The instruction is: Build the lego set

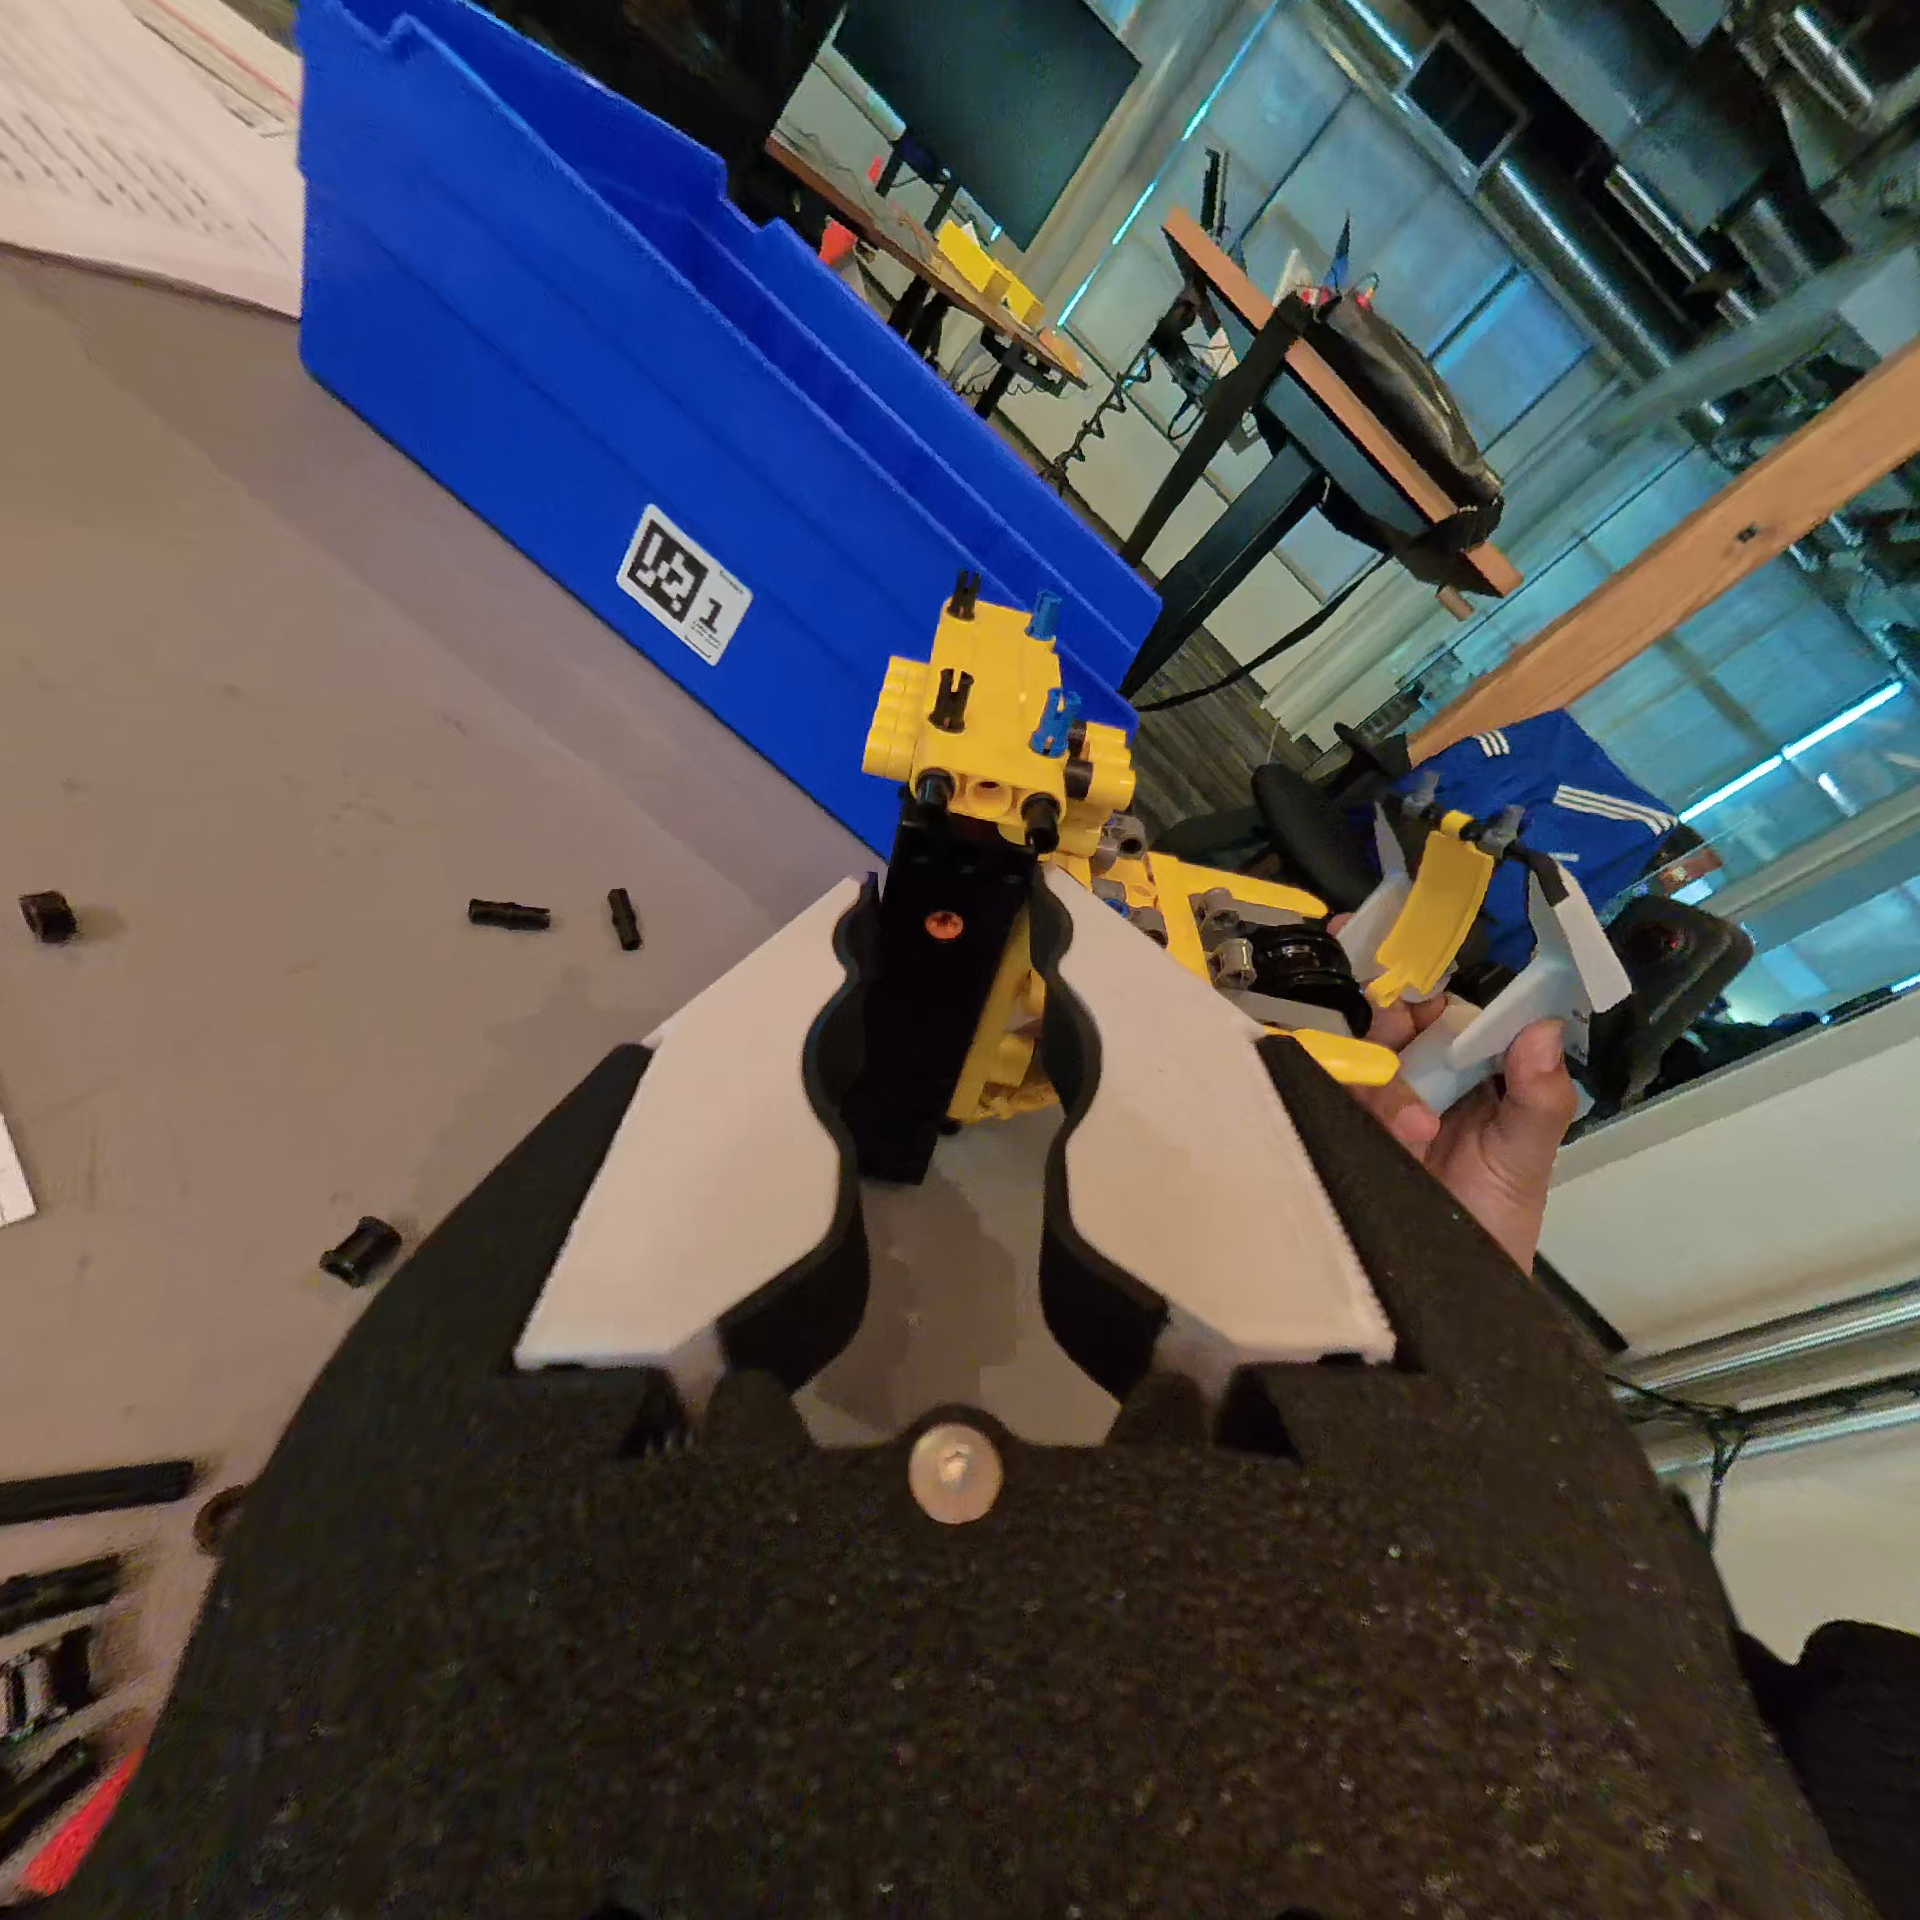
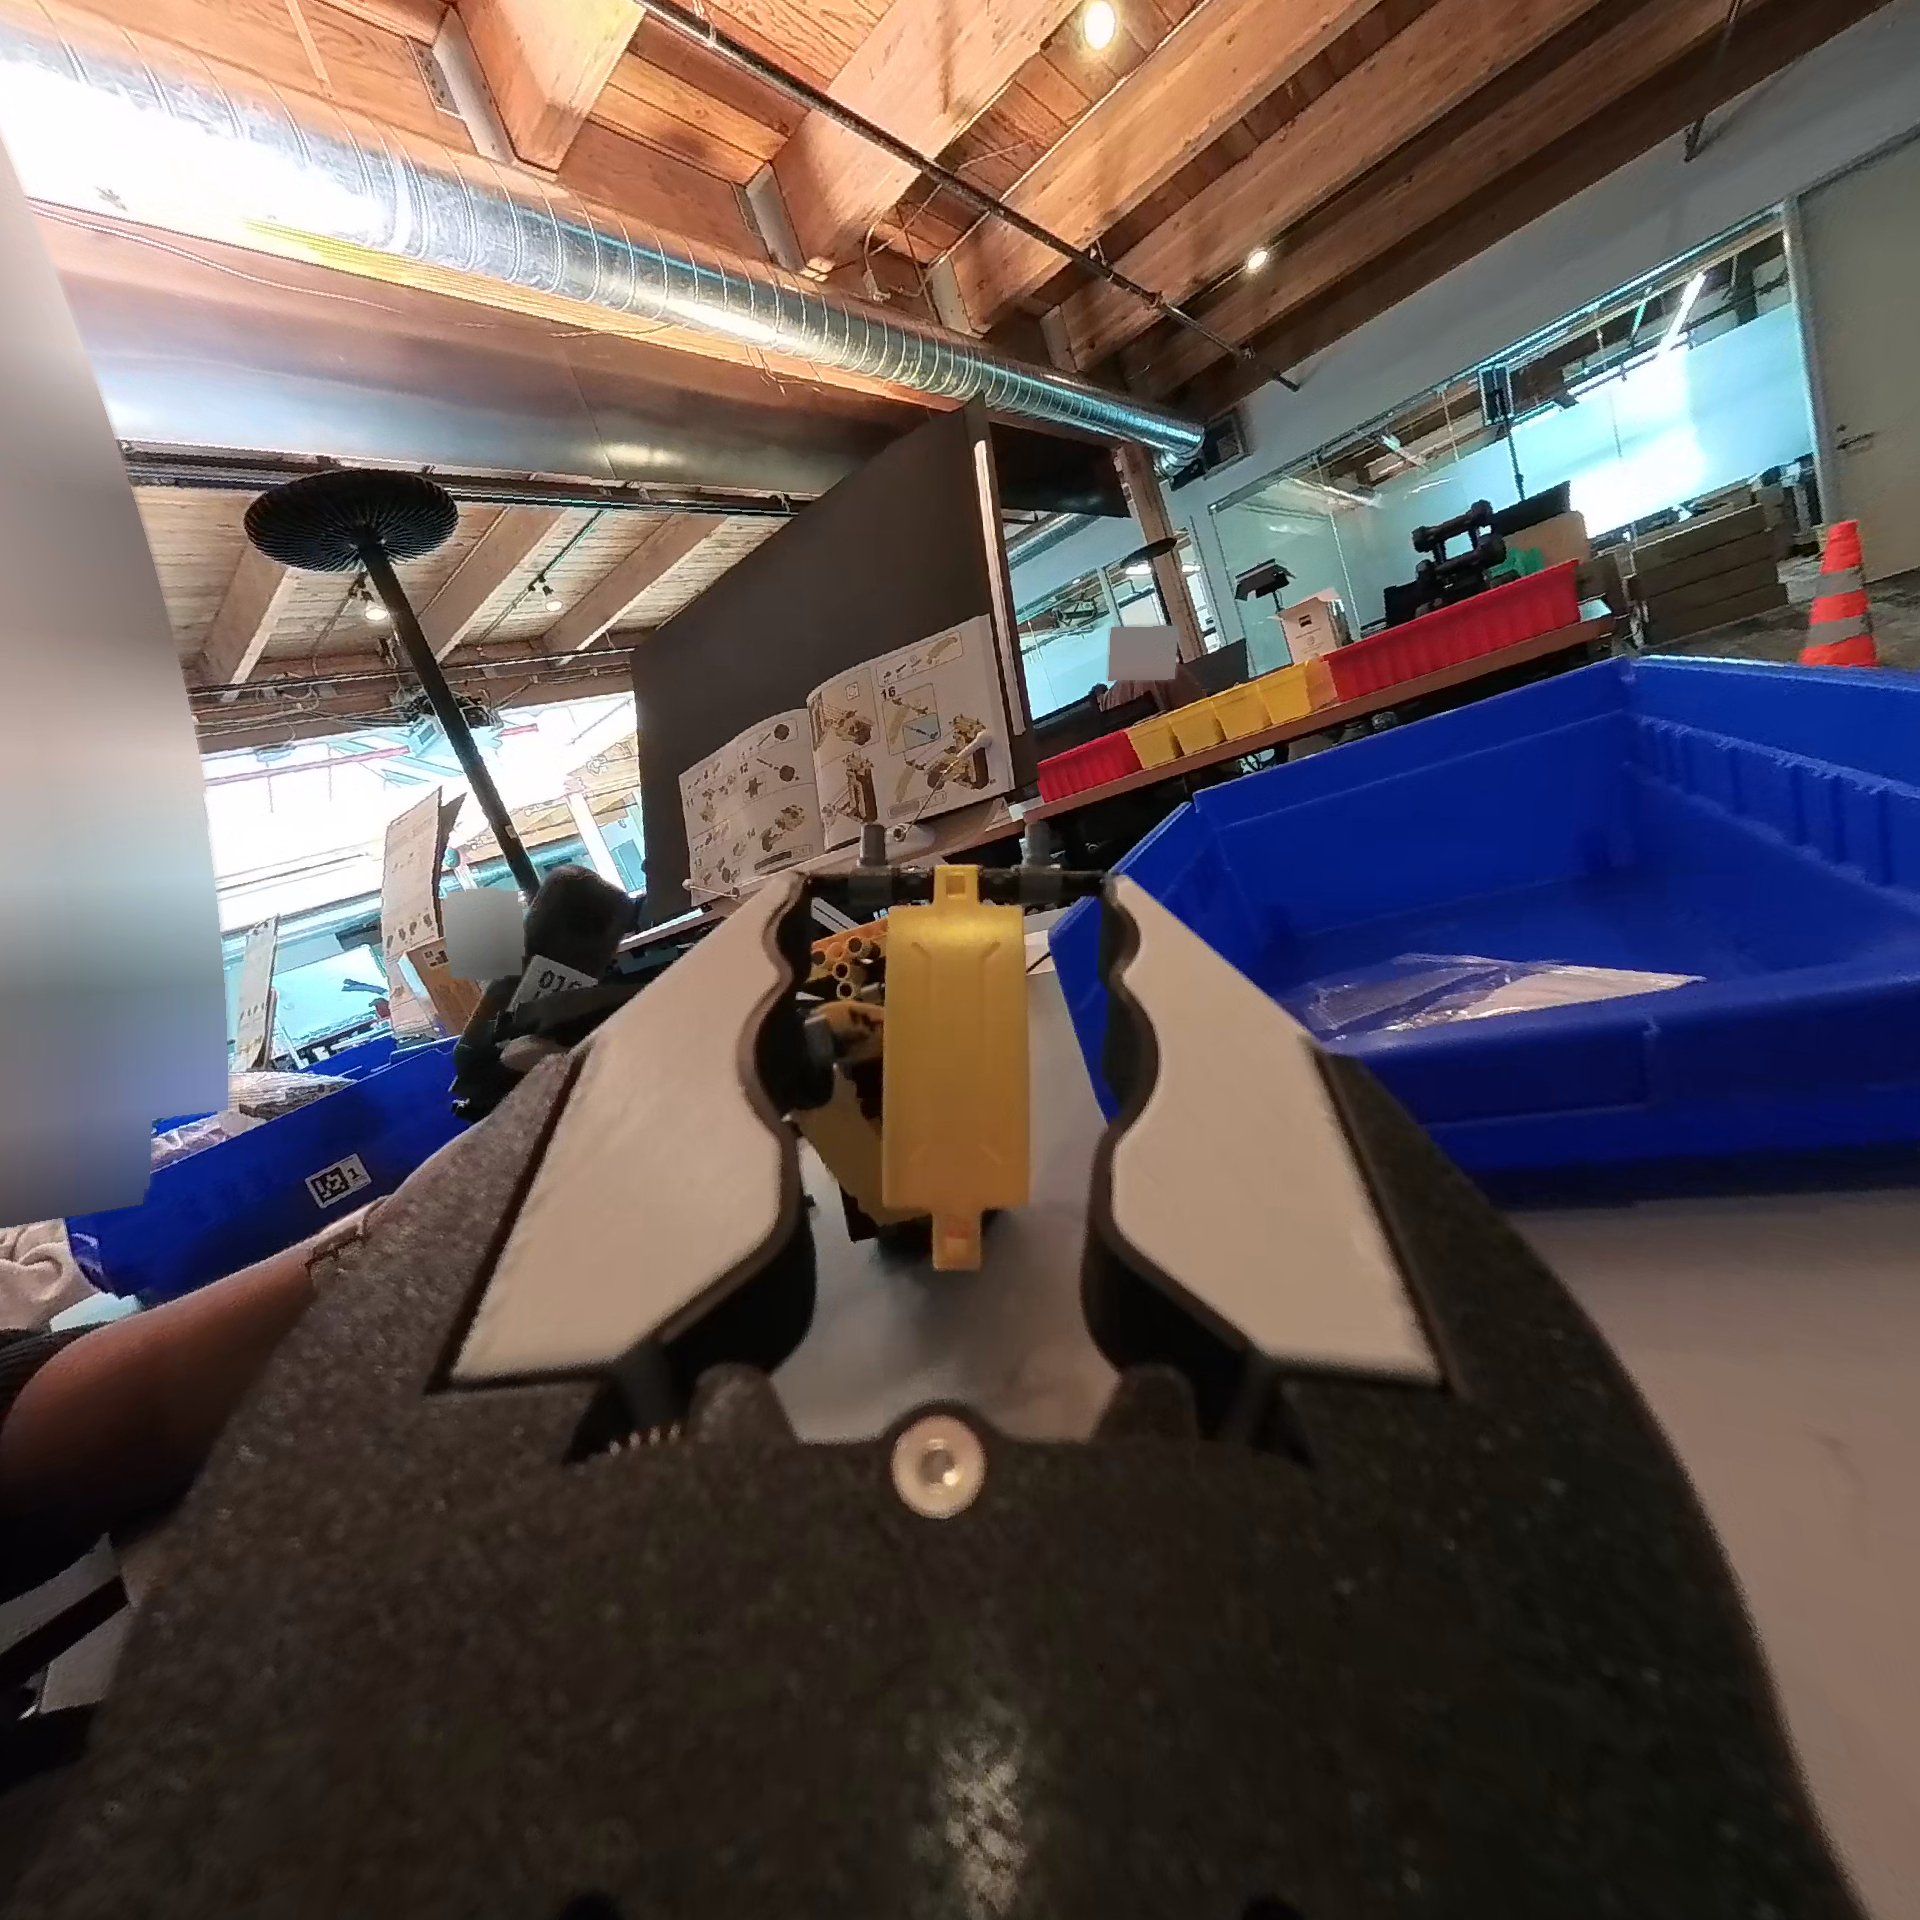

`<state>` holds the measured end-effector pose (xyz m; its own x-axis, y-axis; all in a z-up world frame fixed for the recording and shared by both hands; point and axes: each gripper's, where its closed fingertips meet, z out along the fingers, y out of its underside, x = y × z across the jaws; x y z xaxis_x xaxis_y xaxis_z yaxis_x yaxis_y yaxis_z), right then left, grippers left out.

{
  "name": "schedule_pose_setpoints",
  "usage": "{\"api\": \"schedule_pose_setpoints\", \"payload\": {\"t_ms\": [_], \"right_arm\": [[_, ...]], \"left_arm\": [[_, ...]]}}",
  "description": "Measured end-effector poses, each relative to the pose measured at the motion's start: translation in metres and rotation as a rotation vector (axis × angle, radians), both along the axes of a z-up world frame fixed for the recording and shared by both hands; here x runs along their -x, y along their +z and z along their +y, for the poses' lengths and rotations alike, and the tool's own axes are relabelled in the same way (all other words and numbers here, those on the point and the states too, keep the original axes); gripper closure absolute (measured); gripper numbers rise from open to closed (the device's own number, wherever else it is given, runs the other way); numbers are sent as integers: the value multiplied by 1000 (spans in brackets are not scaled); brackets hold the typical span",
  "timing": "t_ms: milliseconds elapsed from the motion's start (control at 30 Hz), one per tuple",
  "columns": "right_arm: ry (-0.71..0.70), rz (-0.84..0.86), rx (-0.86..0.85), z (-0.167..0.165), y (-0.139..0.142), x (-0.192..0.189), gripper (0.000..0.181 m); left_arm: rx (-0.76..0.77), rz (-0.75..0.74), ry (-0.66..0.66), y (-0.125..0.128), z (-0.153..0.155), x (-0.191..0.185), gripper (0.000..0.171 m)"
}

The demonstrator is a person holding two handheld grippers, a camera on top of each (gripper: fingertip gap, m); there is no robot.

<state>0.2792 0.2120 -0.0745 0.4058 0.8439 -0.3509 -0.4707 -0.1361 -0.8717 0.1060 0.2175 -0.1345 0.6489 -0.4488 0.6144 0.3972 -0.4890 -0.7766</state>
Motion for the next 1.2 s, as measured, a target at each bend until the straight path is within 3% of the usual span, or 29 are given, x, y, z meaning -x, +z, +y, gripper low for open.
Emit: {"api": "schedule_pose_setpoints", "payload": {"t_ms": [200,467,667,1200], "right_arm": [[-1,0,0,0,0,0,127],[1,10,1,0,1,-1,127],[5,17,3,0,1,-2,127],[16,39,8,-1,2,-3,127]], "left_arm": [[11,-21,9,-1,1,4,144],[-132,188,-83,5,-11,-18,144],[-230,317,-209,4,-22,-32,143],[-466,489,-548,-1,-62,-41,140]]}}
